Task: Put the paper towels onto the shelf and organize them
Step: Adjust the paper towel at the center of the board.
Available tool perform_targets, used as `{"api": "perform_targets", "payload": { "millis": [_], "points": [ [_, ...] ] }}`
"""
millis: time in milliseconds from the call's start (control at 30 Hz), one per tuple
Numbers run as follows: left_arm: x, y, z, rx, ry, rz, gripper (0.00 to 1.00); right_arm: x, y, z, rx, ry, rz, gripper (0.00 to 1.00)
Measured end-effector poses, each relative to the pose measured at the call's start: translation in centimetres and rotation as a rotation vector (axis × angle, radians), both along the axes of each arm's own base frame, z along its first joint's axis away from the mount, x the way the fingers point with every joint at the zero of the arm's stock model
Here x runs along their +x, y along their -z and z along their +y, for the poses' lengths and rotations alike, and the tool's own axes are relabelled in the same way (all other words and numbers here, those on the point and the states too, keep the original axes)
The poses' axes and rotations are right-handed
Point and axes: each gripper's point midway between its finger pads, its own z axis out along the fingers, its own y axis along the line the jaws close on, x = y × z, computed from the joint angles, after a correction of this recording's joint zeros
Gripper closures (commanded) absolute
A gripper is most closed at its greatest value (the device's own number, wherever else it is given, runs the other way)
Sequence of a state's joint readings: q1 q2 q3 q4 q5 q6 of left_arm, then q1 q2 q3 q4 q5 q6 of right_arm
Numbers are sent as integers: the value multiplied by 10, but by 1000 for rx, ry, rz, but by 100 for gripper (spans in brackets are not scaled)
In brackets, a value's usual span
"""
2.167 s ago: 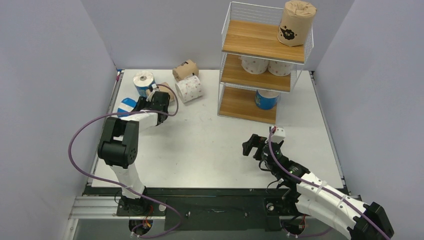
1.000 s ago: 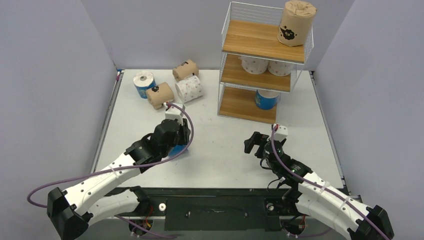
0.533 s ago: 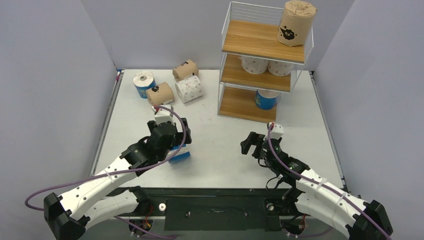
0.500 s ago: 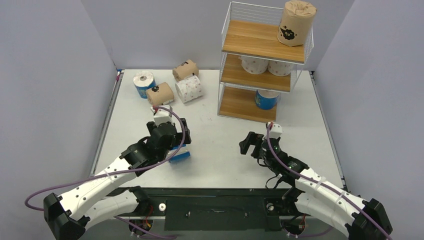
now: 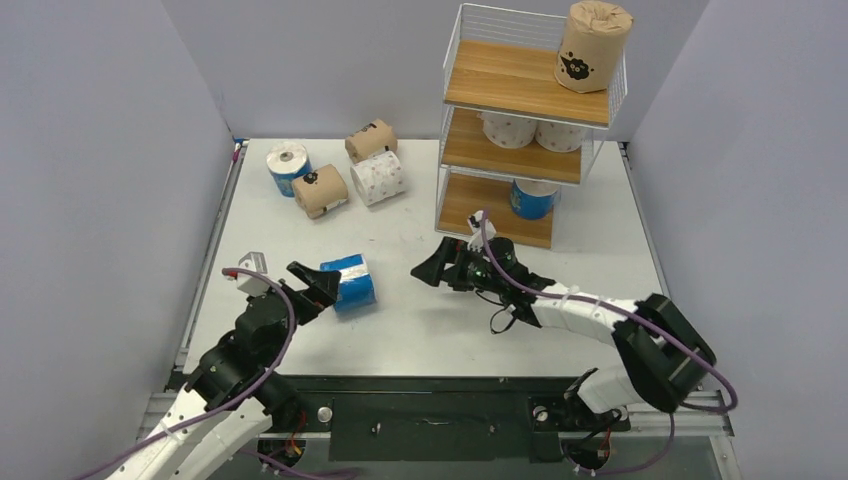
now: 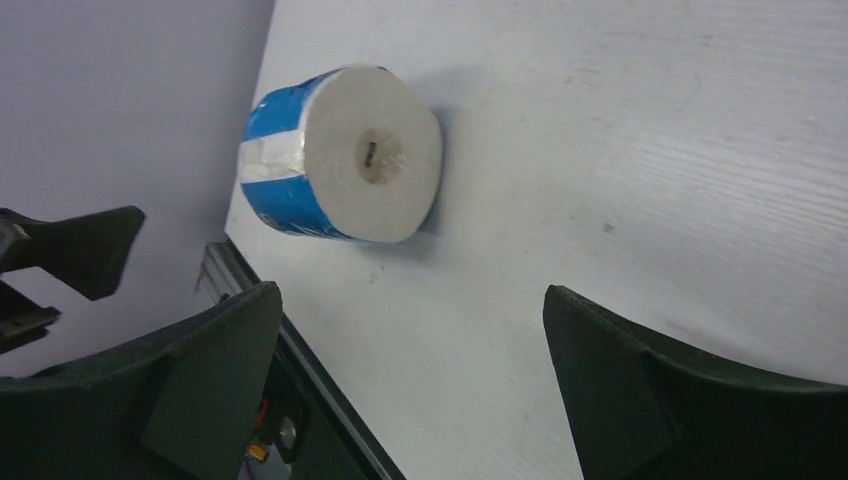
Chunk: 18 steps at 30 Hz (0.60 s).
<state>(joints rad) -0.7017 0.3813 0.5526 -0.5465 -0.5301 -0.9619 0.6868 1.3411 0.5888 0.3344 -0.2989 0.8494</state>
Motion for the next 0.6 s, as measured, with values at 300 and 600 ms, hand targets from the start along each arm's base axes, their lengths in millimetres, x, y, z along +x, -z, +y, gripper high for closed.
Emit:
{"api": "perform_targets", "payload": {
  "millis": [300, 600],
  "points": [
    [7, 45, 14, -17, -79, 100, 3, 33, -7, 73, 216, -117, 56, 3],
    [21, 63, 23, -7, -136, 143, 2, 56, -16, 130, 281, -197, 38, 8]
  ]
}}
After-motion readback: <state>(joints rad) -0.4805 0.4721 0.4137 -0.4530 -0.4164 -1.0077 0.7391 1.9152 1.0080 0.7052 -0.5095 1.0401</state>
